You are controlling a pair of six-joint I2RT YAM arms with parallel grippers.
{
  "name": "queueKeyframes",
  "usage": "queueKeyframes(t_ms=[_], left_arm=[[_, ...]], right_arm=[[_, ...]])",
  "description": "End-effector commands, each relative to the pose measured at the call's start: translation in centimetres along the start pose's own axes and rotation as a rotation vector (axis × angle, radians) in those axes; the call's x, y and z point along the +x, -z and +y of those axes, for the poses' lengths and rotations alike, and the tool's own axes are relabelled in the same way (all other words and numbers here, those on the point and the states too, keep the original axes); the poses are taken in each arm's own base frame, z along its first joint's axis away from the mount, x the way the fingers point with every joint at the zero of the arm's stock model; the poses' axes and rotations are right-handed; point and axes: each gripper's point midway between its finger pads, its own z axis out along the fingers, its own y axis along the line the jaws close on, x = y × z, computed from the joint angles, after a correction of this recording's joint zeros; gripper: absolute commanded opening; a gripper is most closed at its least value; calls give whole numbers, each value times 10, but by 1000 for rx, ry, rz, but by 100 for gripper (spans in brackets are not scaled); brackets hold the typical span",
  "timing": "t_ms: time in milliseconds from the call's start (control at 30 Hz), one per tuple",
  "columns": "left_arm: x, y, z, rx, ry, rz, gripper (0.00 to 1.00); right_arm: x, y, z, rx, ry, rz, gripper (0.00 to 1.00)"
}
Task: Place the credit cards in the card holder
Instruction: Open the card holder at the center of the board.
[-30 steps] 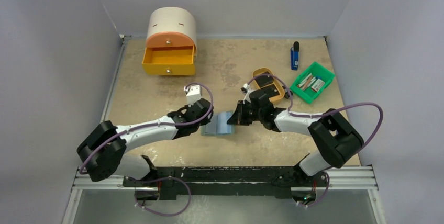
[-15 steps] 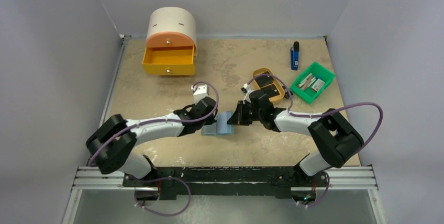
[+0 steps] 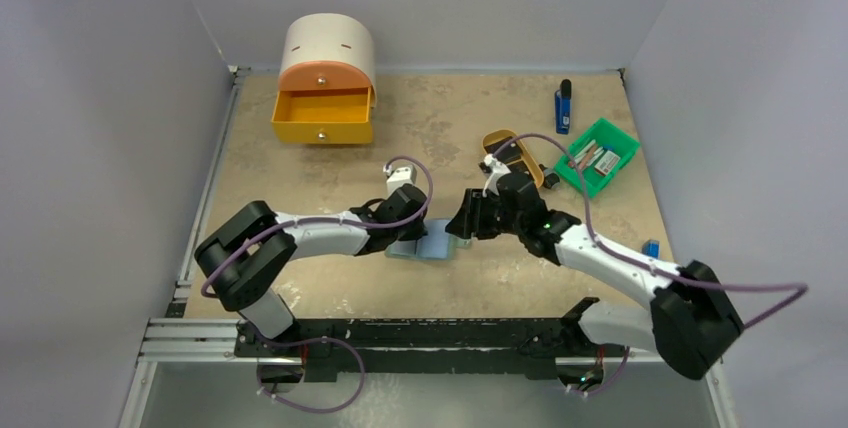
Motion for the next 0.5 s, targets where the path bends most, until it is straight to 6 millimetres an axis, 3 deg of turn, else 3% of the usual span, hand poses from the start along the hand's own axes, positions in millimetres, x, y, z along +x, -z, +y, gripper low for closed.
queueKeyframes(t_ms=[0,200,467], left_arm=[[-14,-3,-22,69,9,-26,3],[-17,-3,-19,56,60,-53,4],[-17,5,-10,40,96,-72,4]], right_arm=[[1,24,17,-78,106,0,46],[6,2,33,-174,33,44,27],[11,-47,17,-138,-90,93,24]])
